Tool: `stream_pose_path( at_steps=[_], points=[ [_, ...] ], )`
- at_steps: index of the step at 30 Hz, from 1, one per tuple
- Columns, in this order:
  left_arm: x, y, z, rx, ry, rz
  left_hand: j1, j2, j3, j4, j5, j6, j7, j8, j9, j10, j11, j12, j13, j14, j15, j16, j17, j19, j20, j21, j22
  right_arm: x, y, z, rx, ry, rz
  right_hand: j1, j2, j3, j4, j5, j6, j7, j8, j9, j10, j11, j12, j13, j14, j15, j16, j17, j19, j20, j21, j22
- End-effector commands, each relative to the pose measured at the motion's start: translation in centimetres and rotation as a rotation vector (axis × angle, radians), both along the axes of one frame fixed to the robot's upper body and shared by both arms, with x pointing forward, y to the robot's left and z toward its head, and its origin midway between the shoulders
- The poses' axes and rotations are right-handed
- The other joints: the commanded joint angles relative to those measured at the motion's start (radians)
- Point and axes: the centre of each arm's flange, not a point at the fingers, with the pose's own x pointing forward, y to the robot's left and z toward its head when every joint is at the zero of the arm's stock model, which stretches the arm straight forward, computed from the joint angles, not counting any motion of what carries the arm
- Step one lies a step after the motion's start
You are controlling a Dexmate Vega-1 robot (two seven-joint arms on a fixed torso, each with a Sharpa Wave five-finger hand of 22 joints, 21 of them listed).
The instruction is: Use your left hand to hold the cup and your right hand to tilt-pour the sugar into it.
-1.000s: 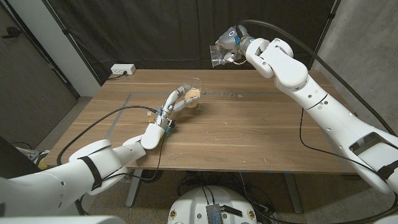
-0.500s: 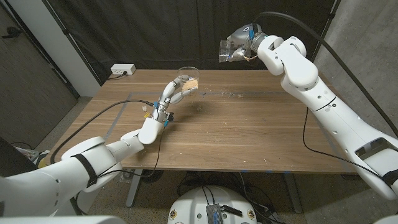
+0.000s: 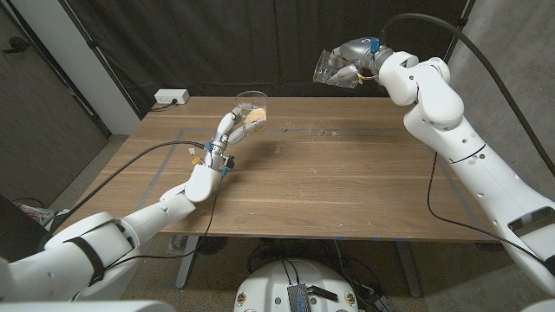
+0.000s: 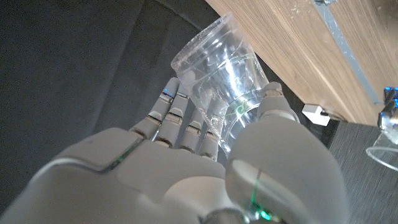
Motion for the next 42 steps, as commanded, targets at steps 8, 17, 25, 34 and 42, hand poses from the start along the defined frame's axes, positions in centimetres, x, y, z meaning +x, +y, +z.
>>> stream_pose_path(
  at_steps=[8,17,25,34,42],
  points=[
    [-2.5,0.6,2.5,-0.070,0.051,-0.045,0.000,0.003,-0.005,0.000,0.002,-0.005,0.002,-0.010,0.001,-0.006,-0.002,-0.005,0.000,-0.014,-0.066,-0.007,0.001,-0.012,-0.078,0.001,-0.002,0.0,-8.0,-4.0,0.503,0.073,0.274,0.008,0.006,0.010,0.003,0.006,0.049,-0.033,-0.004,0.007,0.011,0.013,-0.009,-0.005,0.014,-0.183,-0.006,0.000,0.011,-0.052,0.006,-0.001],
    [-2.9,1.0,2.8,-0.084,0.146,-0.031,0.006,0.004,-0.004,-0.002,0.003,-0.020,0.007,-0.023,-0.005,-0.027,0.001,-0.014,-0.004,-0.025,-0.065,-0.017,-0.003,-0.018,-0.076,-0.001,-0.005,2.4,-10.0,-7.3,0.702,0.096,0.468,0.015,0.005,0.014,0.000,0.009,0.035,-0.037,-0.017,0.003,0.015,0.021,-0.015,-0.009,0.019,-0.183,-0.012,-0.004,0.015,-0.054,0.008,-0.003],
    [-3.0,0.9,2.5,-0.056,0.174,0.078,0.005,0.006,-0.005,-0.001,0.002,-0.021,0.008,-0.028,-0.008,-0.028,0.003,-0.015,-0.007,-0.026,-0.063,-0.021,-0.006,-0.018,-0.076,-0.001,-0.006,5.9,-10.7,-10.5,0.830,0.112,0.570,0.020,0.006,0.017,-0.001,0.012,0.049,-0.035,-0.016,0.001,0.022,0.022,-0.017,-0.011,0.024,-0.182,-0.014,-0.005,0.015,-0.057,0.008,-0.005],
    [-2.4,1.5,1.0,-0.084,0.172,0.057,0.001,0.011,-0.005,0.004,0.002,-0.014,0.007,-0.030,-0.009,-0.023,0.005,-0.016,-0.013,-0.022,-0.066,-0.023,-0.009,-0.019,-0.077,-0.001,-0.008,9.2,-11.6,-14.4,0.993,0.107,0.649,0.004,0.002,0.012,0.007,0.008,0.058,-0.030,-0.019,0.002,0.030,0.020,-0.019,-0.009,0.033,-0.183,-0.017,-0.008,0.020,-0.059,0.009,-0.006],
    [-1.8,1.8,0.1,-0.094,0.163,0.057,0.003,0.014,-0.003,0.003,0.002,-0.011,0.003,-0.031,-0.008,-0.021,-0.001,-0.015,-0.014,-0.020,-0.068,-0.024,-0.011,-0.019,-0.078,-0.001,-0.008,11.0,-12.0,-17.2,1.114,0.110,0.717,0.008,0.004,0.014,0.005,0.009,0.063,-0.030,-0.020,0.004,0.037,0.017,-0.019,-0.008,0.039,-0.183,-0.016,-0.006,0.022,-0.063,0.010,-0.007]
  ],
)
